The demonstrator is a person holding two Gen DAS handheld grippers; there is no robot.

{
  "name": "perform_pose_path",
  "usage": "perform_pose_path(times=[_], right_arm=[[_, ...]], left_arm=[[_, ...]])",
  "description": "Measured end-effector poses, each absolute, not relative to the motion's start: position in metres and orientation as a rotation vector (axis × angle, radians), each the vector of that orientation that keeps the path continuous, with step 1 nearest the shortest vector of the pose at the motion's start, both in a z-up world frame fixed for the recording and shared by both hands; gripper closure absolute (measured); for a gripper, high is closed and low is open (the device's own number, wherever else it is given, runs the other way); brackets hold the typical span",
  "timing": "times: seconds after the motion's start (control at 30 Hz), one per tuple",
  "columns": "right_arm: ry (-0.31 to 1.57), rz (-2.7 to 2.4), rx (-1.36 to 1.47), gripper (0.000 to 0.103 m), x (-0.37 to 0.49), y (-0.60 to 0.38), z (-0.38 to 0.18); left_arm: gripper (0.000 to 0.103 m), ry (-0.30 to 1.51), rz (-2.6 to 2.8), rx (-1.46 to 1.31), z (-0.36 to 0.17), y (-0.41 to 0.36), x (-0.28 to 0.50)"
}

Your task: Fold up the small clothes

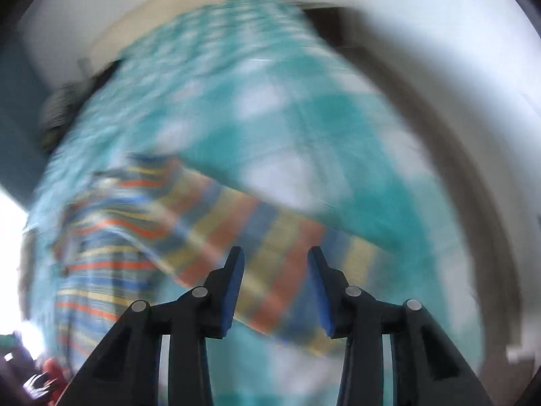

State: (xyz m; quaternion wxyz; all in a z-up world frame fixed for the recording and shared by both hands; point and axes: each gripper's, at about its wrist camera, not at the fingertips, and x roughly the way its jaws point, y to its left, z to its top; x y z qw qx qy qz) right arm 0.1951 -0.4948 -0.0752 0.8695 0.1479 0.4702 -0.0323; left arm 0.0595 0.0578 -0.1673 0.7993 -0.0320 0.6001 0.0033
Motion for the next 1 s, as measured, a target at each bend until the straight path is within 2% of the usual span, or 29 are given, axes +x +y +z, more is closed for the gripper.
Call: perform_pose_path(times=[0.1,0.27,0.47,0.5,0.53,0.6,0.73,0.9,0.97,1.0], right_arm=[[1.005,0.126,0.317,0.063,0.267,-0.469,-0.084],[1.051,0.191,0.168,0.063,0.363,-0.419,-0.115],[1.15,0.182,-0.08,0.063,0.417,-0.384,-0.162],[1.169,0.2,-0.093,0.065,0.421,-0.382,-0.169],[1.179,0.224,-0.103,0.1,0.422,-0.382,-0.17],[1.167,0.193,-0.235,0.101,0.427,-0.373,-0.165],[1.051,0.057,-0.465,0.101,0.446,-0.359,-0.139],[1.068,-0.036,-0.6,0.1,0.459,-0.347,-0.18],[1.013,-0.042,-0.528,0.09,0.452,-0.356,-0.174],[1.003,-0.019,-0.461,0.074,0.448,-0.366,-0.165]], left_arm=[[0.019,1.276,0.004,-0.056,-0.162,0.054,0.064],[0.018,1.234,0.053,-0.032,-0.149,0.063,0.054],[0.019,1.294,0.148,-0.088,-0.163,0.09,0.05],[0.019,1.309,0.155,-0.101,-0.168,0.094,0.05],[0.019,1.328,0.159,-0.12,-0.172,0.097,0.052],[0.019,1.346,0.159,-0.142,-0.177,0.1,0.055],[0.019,1.344,0.158,-0.11,-0.177,0.093,0.065],[0.019,1.331,0.149,-0.09,-0.171,0.084,0.072],[0.019,1.331,0.15,-0.075,-0.171,0.082,0.074],[0.019,1.334,0.149,-0.072,-0.171,0.082,0.074]])
